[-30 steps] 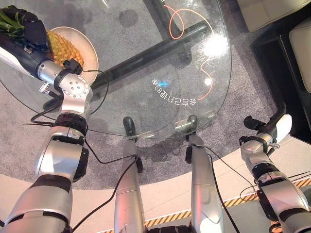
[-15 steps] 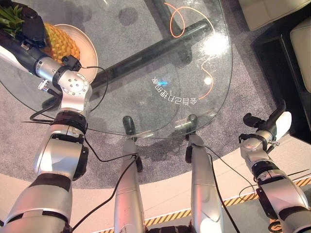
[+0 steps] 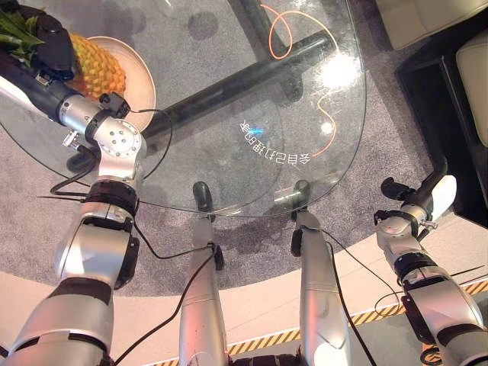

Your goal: Pick up the fruit to the plate

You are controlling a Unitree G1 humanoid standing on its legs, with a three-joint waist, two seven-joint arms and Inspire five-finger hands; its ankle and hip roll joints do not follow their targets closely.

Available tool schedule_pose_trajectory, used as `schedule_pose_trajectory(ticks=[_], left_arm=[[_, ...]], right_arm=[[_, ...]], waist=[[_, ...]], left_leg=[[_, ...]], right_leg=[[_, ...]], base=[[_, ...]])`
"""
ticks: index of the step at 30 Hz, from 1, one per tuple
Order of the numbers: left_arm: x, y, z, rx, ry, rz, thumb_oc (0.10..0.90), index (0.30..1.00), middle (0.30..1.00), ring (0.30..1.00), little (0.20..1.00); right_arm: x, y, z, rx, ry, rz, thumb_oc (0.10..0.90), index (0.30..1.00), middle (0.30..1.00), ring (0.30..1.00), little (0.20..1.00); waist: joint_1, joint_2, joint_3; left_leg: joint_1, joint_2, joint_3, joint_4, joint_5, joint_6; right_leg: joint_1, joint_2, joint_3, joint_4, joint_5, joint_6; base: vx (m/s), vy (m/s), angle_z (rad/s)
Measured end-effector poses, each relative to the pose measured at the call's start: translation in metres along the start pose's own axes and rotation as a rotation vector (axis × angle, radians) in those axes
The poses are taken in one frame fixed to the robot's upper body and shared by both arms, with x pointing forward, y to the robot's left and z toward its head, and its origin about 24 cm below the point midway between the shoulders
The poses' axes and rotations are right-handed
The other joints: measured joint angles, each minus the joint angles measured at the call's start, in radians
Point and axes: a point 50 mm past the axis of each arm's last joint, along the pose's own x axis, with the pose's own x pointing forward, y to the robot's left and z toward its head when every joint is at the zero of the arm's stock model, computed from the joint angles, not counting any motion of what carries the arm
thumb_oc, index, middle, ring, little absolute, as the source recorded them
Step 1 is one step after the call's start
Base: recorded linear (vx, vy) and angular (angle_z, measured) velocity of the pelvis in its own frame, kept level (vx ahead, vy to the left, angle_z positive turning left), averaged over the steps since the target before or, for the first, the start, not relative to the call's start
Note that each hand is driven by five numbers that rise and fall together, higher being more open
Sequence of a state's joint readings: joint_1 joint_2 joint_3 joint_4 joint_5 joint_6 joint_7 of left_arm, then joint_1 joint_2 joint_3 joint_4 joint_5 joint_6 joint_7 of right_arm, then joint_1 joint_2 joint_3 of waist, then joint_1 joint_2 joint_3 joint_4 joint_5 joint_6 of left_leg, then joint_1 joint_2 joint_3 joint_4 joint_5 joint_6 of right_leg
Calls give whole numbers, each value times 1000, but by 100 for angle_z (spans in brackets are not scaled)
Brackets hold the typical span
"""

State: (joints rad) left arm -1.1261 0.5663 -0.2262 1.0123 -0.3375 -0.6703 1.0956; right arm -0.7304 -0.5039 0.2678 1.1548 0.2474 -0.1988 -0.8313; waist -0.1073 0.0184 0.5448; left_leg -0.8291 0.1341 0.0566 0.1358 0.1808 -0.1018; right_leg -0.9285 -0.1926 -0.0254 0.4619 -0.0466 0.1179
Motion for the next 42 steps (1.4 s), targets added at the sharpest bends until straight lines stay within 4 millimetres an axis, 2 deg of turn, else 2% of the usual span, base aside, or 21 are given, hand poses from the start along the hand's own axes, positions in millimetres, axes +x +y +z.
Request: schedule_pose_trajectory(ticks=[2,3,5,12,27,38,42], left_arm=[[-1,0,-1,1,2,-1,594,724,724,724,694],[-1,1,-1,1,2,-2,690,806,806,806,790],[-2,1,-1,-11,-2,-7,800,900,900,900,900],[-4,0,1,-20,-23,-26,800,900,900,900,900],[-7,2,-1,-29,-25,-56,800,900,900,900,900],[-22,15,-10,-23,-26,-118,800,900,900,900,900],[-27,15,-13,-23,-13,-140,800,900,900,900,900]], right_arm=[[0,0,0,0,0,0,800,900,900,900,900],[0,0,0,0,1,-1,800,900,900,900,900],[0,0,0,1,1,0,800,900,900,900,900],[0,0,0,3,-2,-1,800,900,900,900,900],[0,0,0,5,-1,0,800,900,900,900,900],[-5,5,-3,24,23,4,800,900,900,900,900],[-8,4,-11,10,37,8,800,900,900,900,900]], waist=[[1,0,0],[3,0,0],[6,0,0],[23,0,0],[23,0,0],[30,0,0],[53,0,0]], left_leg=[[0,0,0,0,0,0],[0,0,0,0,0,0],[0,0,0,0,0,0],[0,0,-2,1,1,-1],[-2,0,-12,0,4,-2],[8,0,-17,5,5,-1],[27,0,-21,5,7,-2]], right_leg=[[0,0,0,0,0,0],[0,0,0,0,0,0],[0,0,0,0,0,0],[1,-1,-1,1,0,0],[8,-2,-17,0,0,0],[24,-2,-21,2,0,0],[43,-2,-22,4,0,-1]], base=[[0,0,0],[0,0,0],[-15,-4,0],[0,0,0],[0,0,0],[-2,-3,0],[-15,-35,1]])
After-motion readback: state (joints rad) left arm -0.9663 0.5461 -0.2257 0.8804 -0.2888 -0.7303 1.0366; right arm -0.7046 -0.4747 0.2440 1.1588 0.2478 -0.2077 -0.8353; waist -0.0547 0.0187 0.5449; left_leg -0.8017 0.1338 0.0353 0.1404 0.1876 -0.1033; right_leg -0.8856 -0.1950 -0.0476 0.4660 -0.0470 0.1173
